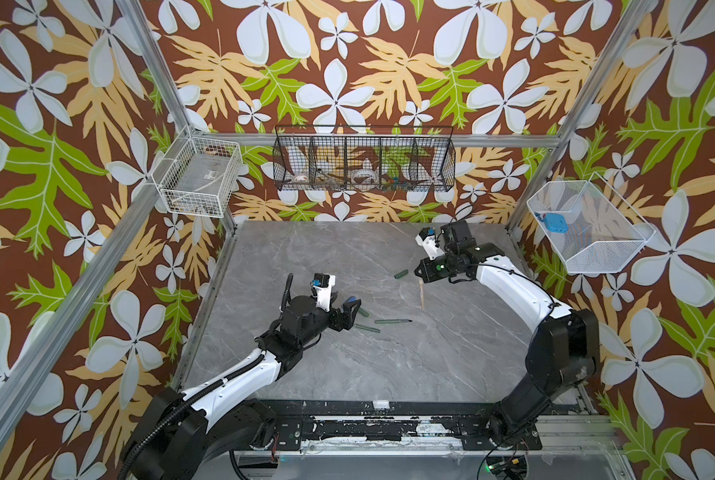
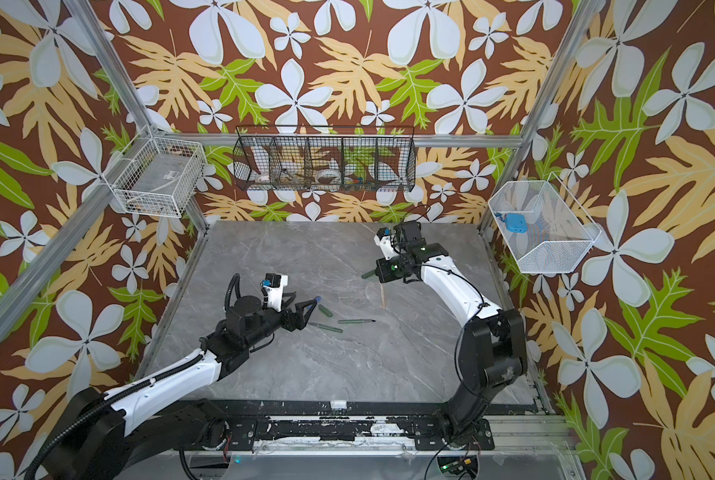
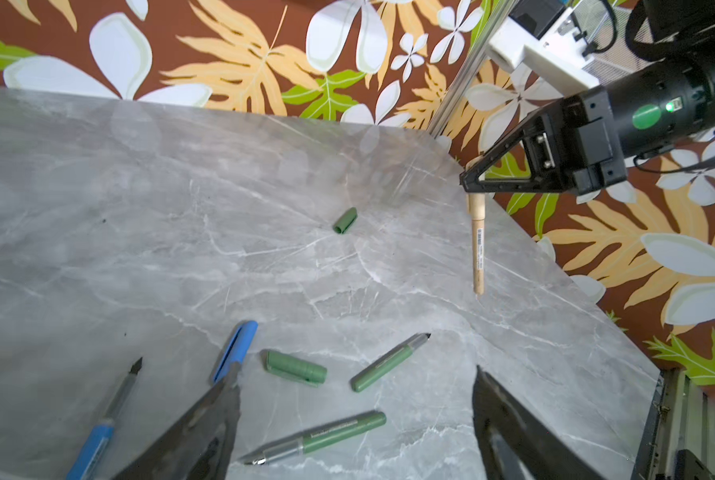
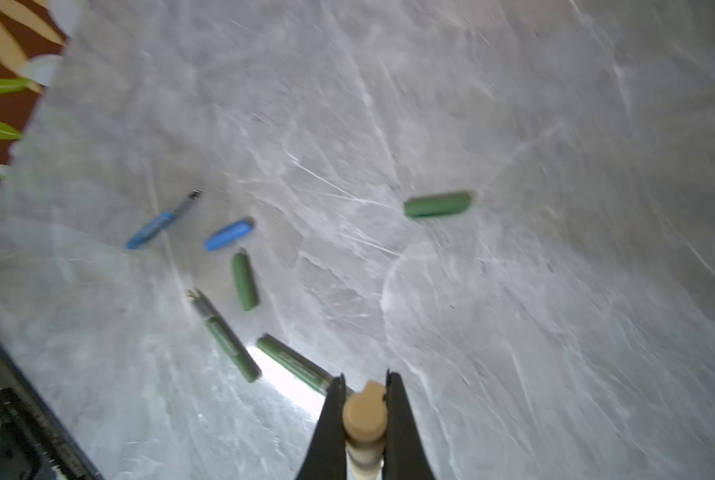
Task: Insert the pens into the pen caps
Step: 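Carry the capped wooden pen away and lay it on the table, opening the right gripper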
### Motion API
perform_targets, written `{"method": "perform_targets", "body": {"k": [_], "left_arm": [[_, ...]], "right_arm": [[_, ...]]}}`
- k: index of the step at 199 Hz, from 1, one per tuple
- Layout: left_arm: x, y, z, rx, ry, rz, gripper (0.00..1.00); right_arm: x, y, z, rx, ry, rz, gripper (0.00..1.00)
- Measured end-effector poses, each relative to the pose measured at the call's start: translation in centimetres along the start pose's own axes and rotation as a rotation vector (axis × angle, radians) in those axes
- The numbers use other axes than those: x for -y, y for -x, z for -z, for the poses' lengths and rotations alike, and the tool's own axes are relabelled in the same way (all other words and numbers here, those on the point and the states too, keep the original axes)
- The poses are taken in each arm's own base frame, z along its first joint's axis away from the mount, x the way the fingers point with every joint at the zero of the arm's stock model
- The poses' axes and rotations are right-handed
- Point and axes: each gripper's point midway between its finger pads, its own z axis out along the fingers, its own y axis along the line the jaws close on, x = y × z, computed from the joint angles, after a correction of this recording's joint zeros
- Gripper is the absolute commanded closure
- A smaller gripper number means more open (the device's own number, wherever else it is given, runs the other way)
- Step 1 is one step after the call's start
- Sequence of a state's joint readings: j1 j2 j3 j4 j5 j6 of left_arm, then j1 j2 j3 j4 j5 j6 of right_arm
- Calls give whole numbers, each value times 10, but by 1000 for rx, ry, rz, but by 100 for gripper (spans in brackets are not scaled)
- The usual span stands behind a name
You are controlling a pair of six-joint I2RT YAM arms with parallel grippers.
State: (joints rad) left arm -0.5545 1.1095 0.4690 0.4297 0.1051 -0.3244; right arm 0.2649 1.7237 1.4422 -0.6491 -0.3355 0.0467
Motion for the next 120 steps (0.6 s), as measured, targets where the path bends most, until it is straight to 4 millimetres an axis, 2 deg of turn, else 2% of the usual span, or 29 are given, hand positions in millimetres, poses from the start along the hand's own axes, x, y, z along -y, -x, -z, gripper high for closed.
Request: {"method": "perform_targets", "body": {"k": [19,49,97,120], "left_arm": [[0,0,1,11,-1,-5,12],[-1,-3,9,31,-7,-16,8],[-2,1,16,63,4,-22,7],[-2,2,16,64,4,-22,7]], "right_arm": [[39,-19,-15,-82,-84,-61,100],[83,-42,-28,-174,-155,-135,100],[113,-40,-42,-231,-218,-140,100],[125,-45,-49,-275,-246,-144,100]]}}
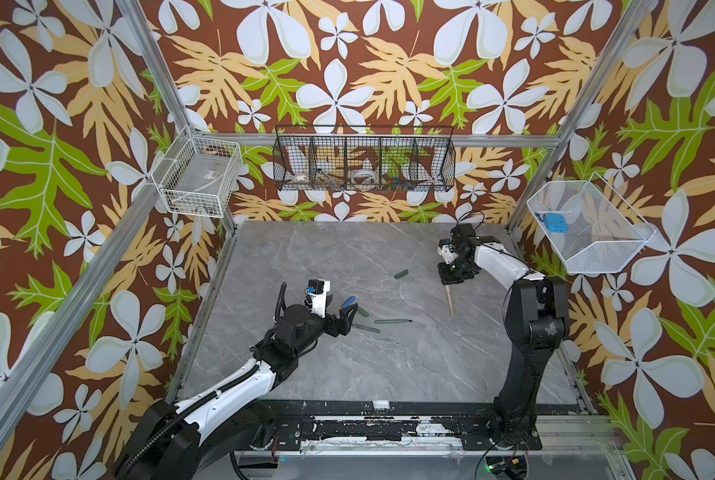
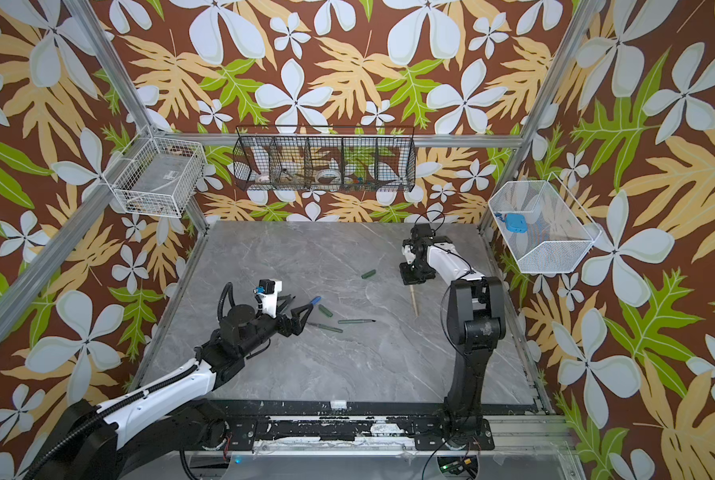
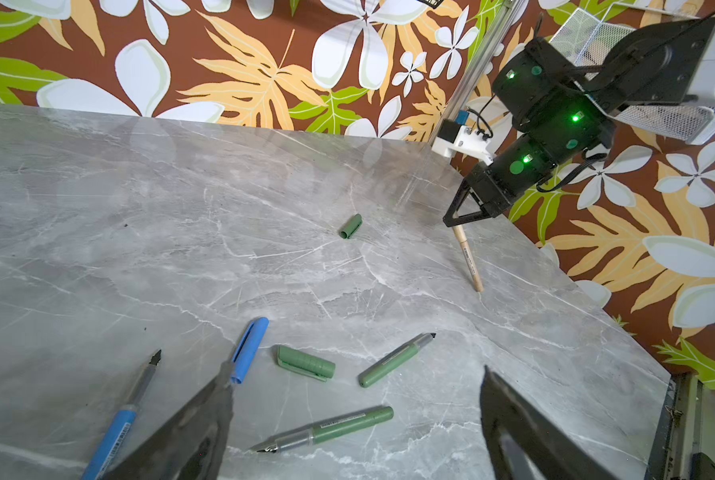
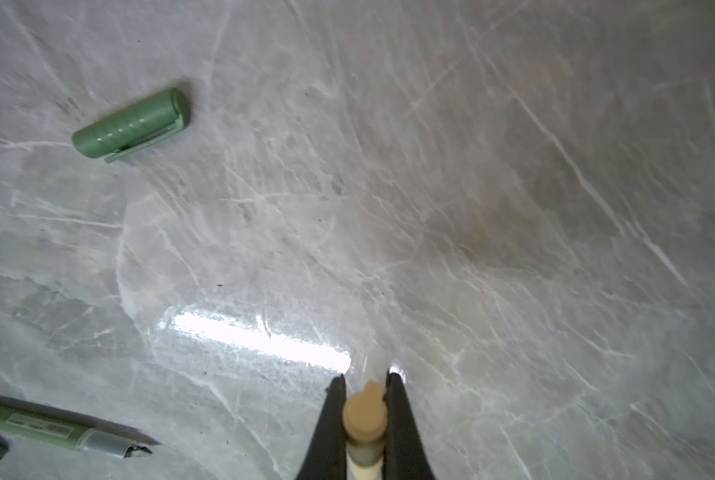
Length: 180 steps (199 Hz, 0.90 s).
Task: Insert the pens into the pen caps
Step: 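Carry the capped wooden pen away and lay it on the table, opening the right gripper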
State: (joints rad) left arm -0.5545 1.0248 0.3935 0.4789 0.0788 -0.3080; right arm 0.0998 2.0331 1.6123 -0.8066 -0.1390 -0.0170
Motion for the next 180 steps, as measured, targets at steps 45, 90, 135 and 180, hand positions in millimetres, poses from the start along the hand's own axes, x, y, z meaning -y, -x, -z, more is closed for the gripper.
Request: {"method": "perform_targets", "body": {"k": [45,90,135,180], "left_arm": [[-1,-3,-2,-9,2,1,6],[-2,-8,-4,-26,2,2,6],[-1,-6,-4,-18,-2,2,5],[0,-5,-3,-12,-4,1,5]], "right_arm": [[24,-4,-22,-67,-15,-36,100],[36,-7,-41,-118,-24,-53,98],[47,-10,-44,-133,-55,-61,95],[49,-11,-47,-132,-69,-59,81]]}}
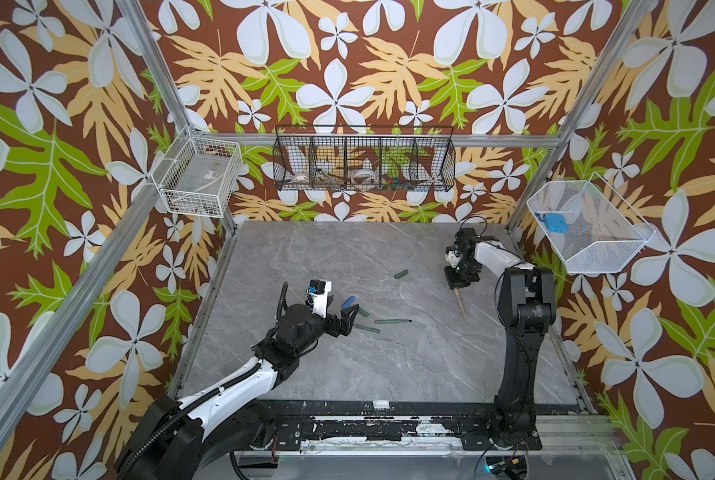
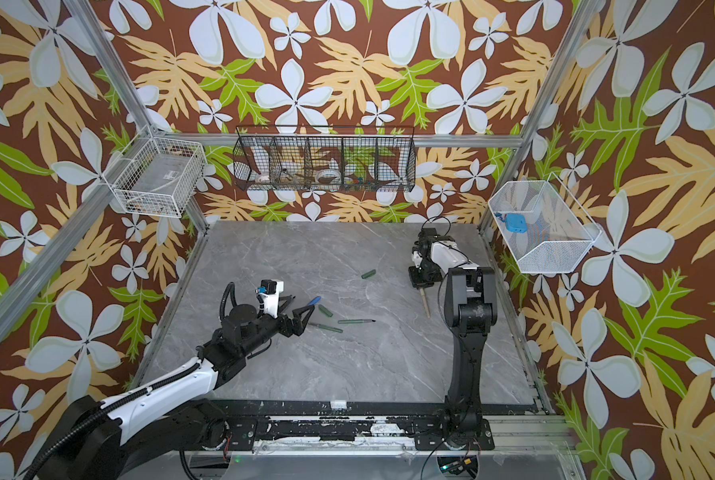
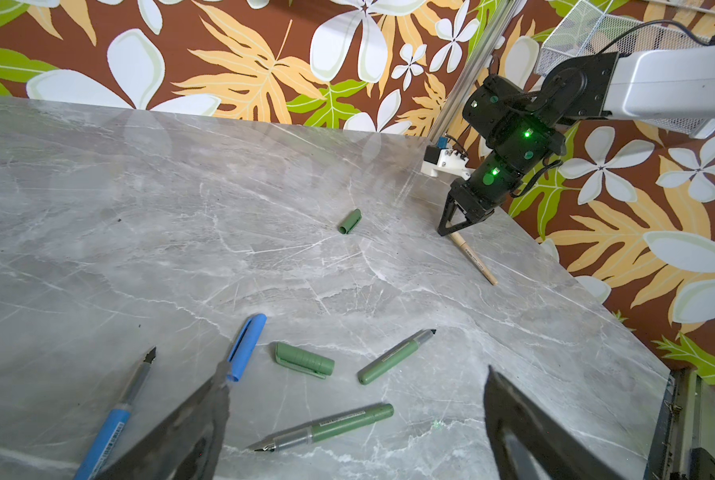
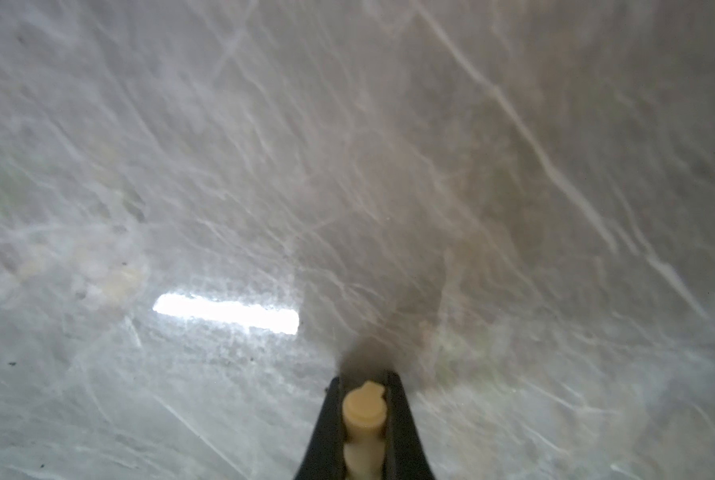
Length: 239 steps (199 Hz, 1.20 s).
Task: Insert the pens into the pen caps
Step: 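Carry the capped wooden pen away and lay it on the table, opening the right gripper, then move the right gripper back over the blue and green pens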
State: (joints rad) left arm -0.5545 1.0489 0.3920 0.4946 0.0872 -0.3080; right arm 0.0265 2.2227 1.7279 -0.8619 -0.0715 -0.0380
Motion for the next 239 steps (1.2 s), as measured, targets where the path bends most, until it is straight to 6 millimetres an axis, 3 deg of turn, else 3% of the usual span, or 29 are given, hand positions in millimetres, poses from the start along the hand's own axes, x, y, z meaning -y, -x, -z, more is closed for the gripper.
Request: {"method": "perform_targets", "body": {"k": [22,70,114,182,210,239], "left_arm": [[-1,0,1,5,4,0,5],[-4,2,4,20,20,-1,4],[-4,3,5,26,23,-2,0],[-8,8,20,96,39,-4,0],[-17,14,33,162,87,-2,0],[-34,22,46,230,185,5,0]], "right_arm": [[0,1,0,6,-1,1,70],[5,6,7,40,-28,0,62],[-4,14,56,199,-36,-1,57],[-78,-4,133,523,29,56,55],[-137,-30,149,617,125,117,53],[-211,-58,141,603,231,219,52]]}}
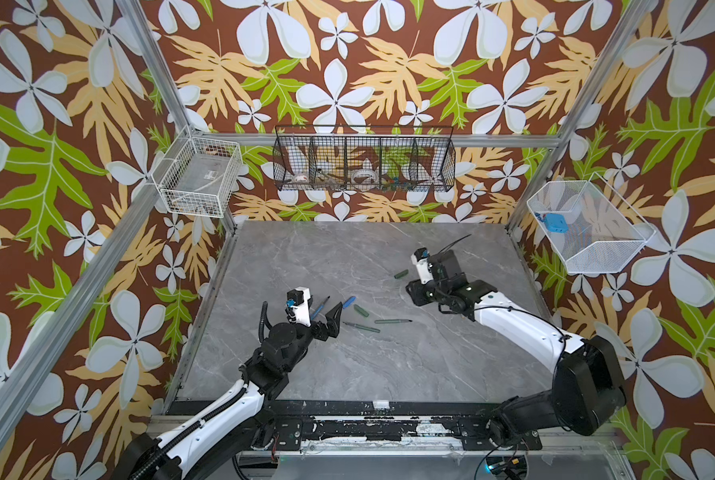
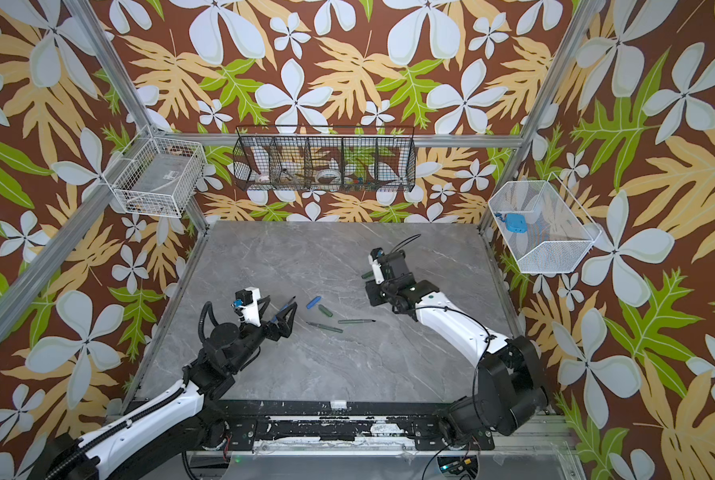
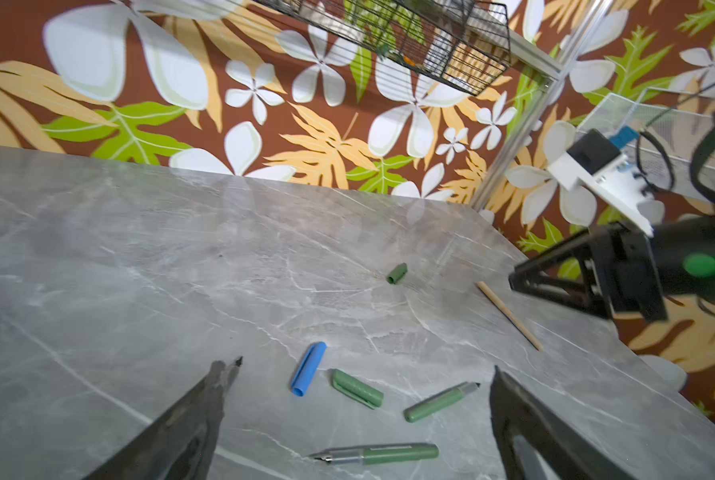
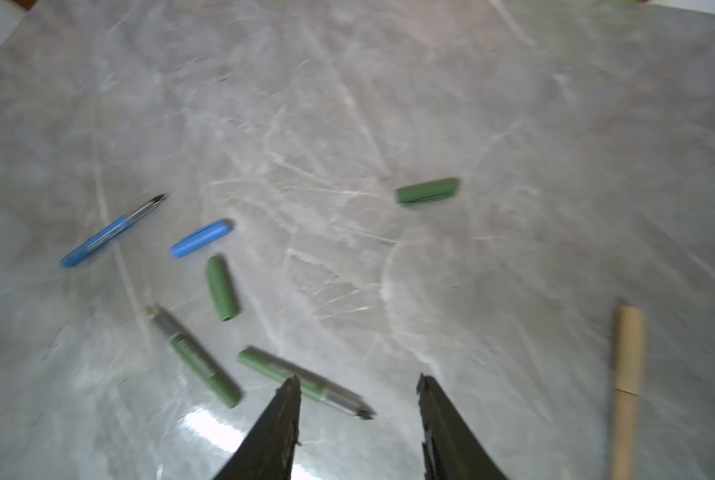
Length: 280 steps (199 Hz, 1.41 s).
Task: Insert the pens into the pen caps
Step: 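Move the right gripper back over the blue and green pens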
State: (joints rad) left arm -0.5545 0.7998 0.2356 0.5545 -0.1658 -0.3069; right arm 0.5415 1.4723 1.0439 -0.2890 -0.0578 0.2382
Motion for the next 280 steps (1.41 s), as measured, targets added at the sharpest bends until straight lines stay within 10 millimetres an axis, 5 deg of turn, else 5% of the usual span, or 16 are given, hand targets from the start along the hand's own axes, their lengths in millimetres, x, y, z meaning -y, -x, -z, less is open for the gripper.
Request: {"method": "perform_targets", "body": {"k": [28,61,157,194,280], "left_arm": [[-11,11,5,51,65,-14,0],[-17,11,7,60,96,-20,0],[-14,11,6,51,82,-20,0],[-13,11,6,52,78,-19,0],[-16,26,17,118,93,5,0]], "right_arm": [[-55,-12,-17,-49,74,45,51],[-88,-20,-36,-99,122,57,50],[-101,-45,-76,-221,160,44,50],[-107,-53,-71,-255,205,61,49],[-127,-55,-86,-378,278,382,52]]}}
